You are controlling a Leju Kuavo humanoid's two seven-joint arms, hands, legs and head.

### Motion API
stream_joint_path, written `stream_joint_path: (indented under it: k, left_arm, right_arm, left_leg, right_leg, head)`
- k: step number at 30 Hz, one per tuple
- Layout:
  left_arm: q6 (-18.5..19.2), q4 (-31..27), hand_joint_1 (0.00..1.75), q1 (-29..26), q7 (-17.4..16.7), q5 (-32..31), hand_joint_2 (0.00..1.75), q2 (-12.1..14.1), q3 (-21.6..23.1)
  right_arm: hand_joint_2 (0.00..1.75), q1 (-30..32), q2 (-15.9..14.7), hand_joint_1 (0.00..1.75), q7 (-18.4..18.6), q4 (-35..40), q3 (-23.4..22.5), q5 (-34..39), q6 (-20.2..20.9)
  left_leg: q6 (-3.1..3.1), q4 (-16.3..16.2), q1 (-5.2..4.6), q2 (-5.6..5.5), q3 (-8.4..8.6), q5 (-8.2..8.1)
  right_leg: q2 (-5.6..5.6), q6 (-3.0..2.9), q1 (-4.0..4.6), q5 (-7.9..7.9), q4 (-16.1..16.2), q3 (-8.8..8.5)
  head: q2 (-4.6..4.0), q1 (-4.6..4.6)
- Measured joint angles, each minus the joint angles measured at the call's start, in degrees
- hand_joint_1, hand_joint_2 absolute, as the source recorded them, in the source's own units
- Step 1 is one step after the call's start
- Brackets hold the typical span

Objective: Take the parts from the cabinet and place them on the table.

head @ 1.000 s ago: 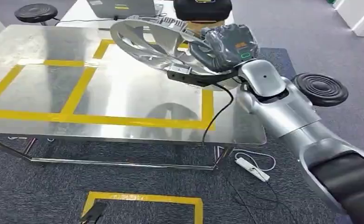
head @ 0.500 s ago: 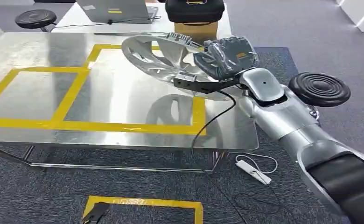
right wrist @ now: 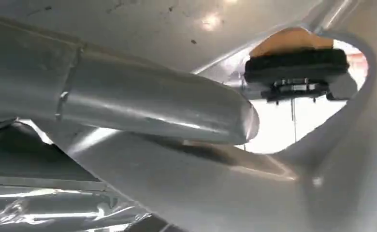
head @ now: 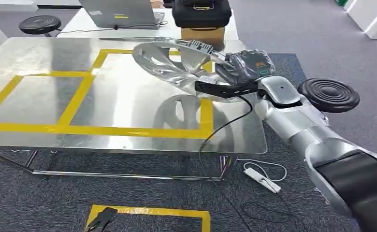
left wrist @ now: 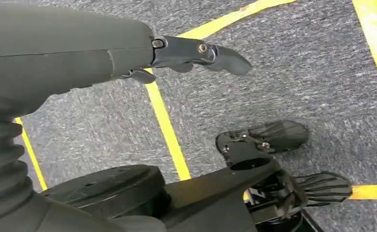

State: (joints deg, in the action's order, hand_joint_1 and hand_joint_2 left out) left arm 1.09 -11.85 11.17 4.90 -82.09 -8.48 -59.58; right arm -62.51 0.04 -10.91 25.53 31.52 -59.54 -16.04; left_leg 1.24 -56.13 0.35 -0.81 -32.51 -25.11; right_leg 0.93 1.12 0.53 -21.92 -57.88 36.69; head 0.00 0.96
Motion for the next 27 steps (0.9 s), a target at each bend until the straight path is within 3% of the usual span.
stream_joint_path:
  k: [3,9,17,27]
  left_arm:
    - [0.3,0.0,0.0,0.3,-0.3,-0.6,1.75,-0.2,0.6]
    - [0.6,0.0,0.0,0.7,-0.7,-1.2,1.75,-0.2,1.0]
    - [0.6,0.0,0.0,0.7,-0.7,-1.3,1.75,-0.3,1.6]
    - [0.4,0.0,0.0,0.9,-0.7,-1.4,1.75,-0.6,1.9]
  right_arm:
    - [0.0,0.9,0.0,1.75,0.7,-2.4,0.1,-1.3,2.9]
    - [0.0,1.3,0.0,1.75,3.3,-5.1,0.3,-3.9,2.8]
    - [0.0,-0.4,0.4,1.75,2.1,-5.8,0.8,-6.4,2.6]
    - [0.0,-0.3,3.3,1.75,1.0,-5.9,2.3,-9.2,1.6]
  left_leg:
    - [-0.02,0.0,0.01,-0.01,0.16,0.01]
    - [-0.03,0.0,0.0,0.03,0.12,0.1]
    - [-0.09,0.0,0.0,-0.02,0.01,0.14]
    - [-0.08,0.0,0.01,-0.01,-0.07,0.14]
  right_leg:
    - [-0.02,0.01,0.01,0.0,0.0,-0.21]
    - [0.05,0.06,-0.01,0.13,0.0,-0.14]
    - [-0.07,0.06,-0.01,0.12,0.0,-0.13]
    - [-0.06,0.06,0.0,0.1,0.0,-0.03]
  head:
    - [0.0,0.02]
    - [0.0,0.02]
    - [0.0,0.02]
    - [0.0,0.0]
